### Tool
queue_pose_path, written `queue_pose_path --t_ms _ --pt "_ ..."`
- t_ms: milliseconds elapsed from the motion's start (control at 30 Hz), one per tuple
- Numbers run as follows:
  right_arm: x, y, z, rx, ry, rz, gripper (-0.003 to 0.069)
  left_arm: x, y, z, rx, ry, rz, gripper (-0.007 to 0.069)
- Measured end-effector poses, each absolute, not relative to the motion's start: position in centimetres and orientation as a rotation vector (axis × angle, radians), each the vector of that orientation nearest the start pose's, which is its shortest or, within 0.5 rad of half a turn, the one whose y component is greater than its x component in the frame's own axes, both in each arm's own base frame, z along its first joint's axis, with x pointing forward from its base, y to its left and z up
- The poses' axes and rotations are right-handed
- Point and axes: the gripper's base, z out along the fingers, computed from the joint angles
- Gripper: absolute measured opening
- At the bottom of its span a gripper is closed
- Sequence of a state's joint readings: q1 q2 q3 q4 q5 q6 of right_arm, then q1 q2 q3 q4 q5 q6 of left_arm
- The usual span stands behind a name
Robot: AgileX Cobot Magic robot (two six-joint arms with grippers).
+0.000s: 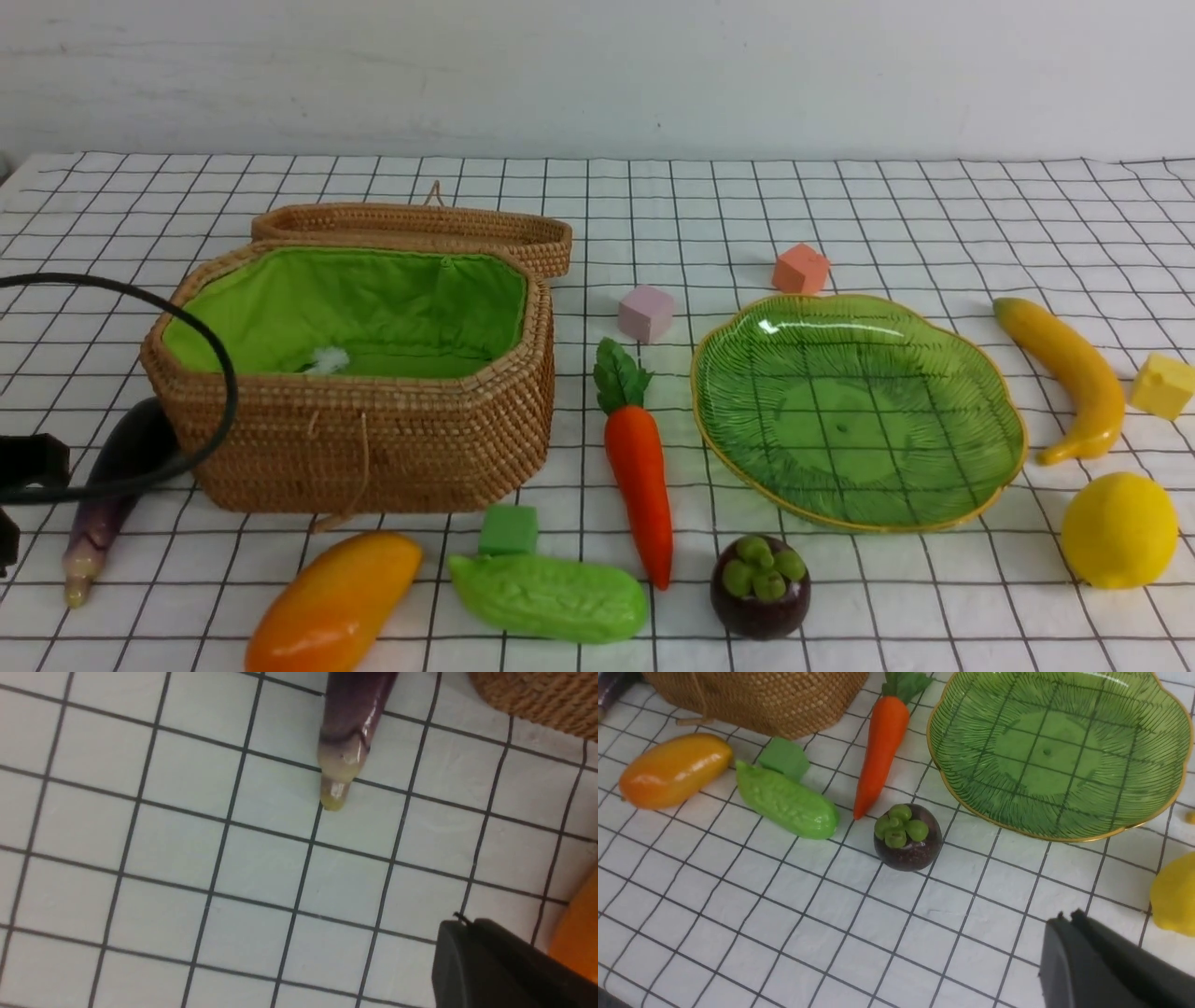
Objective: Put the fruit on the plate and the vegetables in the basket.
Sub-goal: Use the left arm to grab an eggplant and put it into the left basket
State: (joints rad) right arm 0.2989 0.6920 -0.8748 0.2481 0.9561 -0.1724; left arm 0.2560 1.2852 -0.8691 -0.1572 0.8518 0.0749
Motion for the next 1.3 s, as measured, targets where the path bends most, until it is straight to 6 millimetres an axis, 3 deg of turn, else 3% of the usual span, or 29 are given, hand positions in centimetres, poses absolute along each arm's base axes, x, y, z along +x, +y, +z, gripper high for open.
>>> queue_pose_path --t_ms 167,233,300,500,633,833,933,1067,1233,1300 --pt "10.3 5.1 36.6 -0.478 2.194 0.372 -0.0008 25.1 5.6 23.2 -0.234 2.790 -0.126 0.0000" --pt "10.3 5.1 36.6 -0.476 2.191 0.372 -0.0008 26.5 6.0 21.1 -0.157 2.815 -0.111 0.0063" --pt "10.3 5.1 36.6 -0.476 2.190 0.372 -0.0008 27.0 6.2 20.5 -0.141 2.808 -0.098 0.0100" --pt "10.3 5.1 36.6 -0.476 2.190 0.375 -0.0006 28.8 7.2 19.1 -0.094 2.712 0.017 0.0406" --pt "10.3 5.1 36.7 -0.491 2.180 0.369 -0.0004 29.9 7.8 18.4 -0.051 2.651 0.093 0.0477" --pt "10.4 5.1 36.7 -0.497 2.171 0.363 -0.0001 30.7 8.1 15.5 -0.008 2.702 0.100 0.0438" --pt "10.4 5.1 36.7 -0.497 2.171 0.362 0.0000 31.0 8.1 15.2 0.020 2.707 0.101 0.0394" --pt "10.4 5.1 36.7 -0.499 2.171 0.362 0.0001 31.0 8.1 15.2 0.029 2.713 0.099 0.0255" --pt "10.4 5.1 36.7 -0.499 2.171 0.360 0.0004 30.4 8.0 16.0 -0.063 2.738 0.077 0.0261" --pt "10.4 5.1 36.7 -0.499 2.171 0.360 0.0003 29.7 8.0 17.9 -0.133 2.717 0.095 0.0261"
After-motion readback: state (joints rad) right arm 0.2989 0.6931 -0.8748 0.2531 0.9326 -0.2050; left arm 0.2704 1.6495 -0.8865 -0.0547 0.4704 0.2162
